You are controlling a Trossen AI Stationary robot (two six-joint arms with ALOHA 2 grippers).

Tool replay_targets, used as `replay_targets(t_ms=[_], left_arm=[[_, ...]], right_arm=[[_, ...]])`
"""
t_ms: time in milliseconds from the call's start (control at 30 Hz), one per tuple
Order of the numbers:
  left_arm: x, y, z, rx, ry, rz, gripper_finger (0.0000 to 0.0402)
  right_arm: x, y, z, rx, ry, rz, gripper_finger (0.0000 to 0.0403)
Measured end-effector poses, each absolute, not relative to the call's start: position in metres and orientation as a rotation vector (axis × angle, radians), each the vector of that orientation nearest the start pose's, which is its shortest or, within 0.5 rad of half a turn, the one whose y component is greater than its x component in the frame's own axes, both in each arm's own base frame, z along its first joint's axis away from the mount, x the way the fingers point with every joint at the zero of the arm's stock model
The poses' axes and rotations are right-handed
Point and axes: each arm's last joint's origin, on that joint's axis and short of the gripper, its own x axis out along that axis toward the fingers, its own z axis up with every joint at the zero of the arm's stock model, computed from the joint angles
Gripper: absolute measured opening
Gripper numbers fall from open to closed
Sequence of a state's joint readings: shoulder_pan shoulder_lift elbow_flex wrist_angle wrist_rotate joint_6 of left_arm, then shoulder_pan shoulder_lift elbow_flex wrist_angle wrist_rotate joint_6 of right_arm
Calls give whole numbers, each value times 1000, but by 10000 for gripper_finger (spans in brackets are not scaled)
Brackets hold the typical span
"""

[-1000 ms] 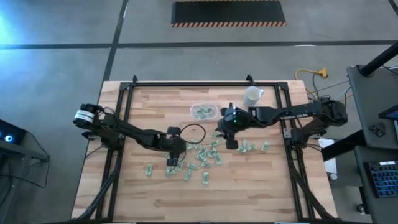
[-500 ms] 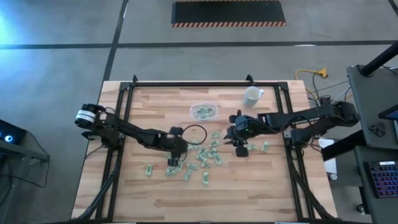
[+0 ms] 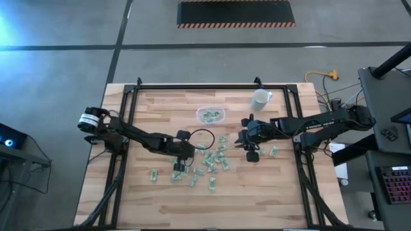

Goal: Pick and place Stevia / Truvia into bins
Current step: Put the stevia packet into the transparent container

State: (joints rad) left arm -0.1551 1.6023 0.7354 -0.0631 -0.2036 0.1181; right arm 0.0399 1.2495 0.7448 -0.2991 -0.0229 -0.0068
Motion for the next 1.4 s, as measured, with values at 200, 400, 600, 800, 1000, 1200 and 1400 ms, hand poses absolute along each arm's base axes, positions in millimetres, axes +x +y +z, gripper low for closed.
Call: replay_targets(t_ms=[200, 400, 600, 800, 1000, 1200, 1400], left_arm=[[287, -34, 165, 401, 845, 89, 3], [297, -1, 181, 496, 733, 244, 2], [306, 45, 194, 460, 638, 340, 2], [312, 82, 203, 383, 599, 329, 2], [323, 99, 198, 358, 617, 337, 2], [336, 105, 186, 351, 651, 338, 7], [343, 107, 187, 350, 675, 336, 81]], right_arm=[[245, 10, 214, -17, 819, 64, 68], [244, 10, 213, -25, 823, 67, 68], [245, 10, 213, -26, 819, 67, 68], [245, 10, 213, -26, 816, 67, 68], [245, 10, 212, -27, 814, 67, 68], [245, 10, 212, -26, 812, 67, 68], [243, 10, 208, -23, 826, 66, 68]])
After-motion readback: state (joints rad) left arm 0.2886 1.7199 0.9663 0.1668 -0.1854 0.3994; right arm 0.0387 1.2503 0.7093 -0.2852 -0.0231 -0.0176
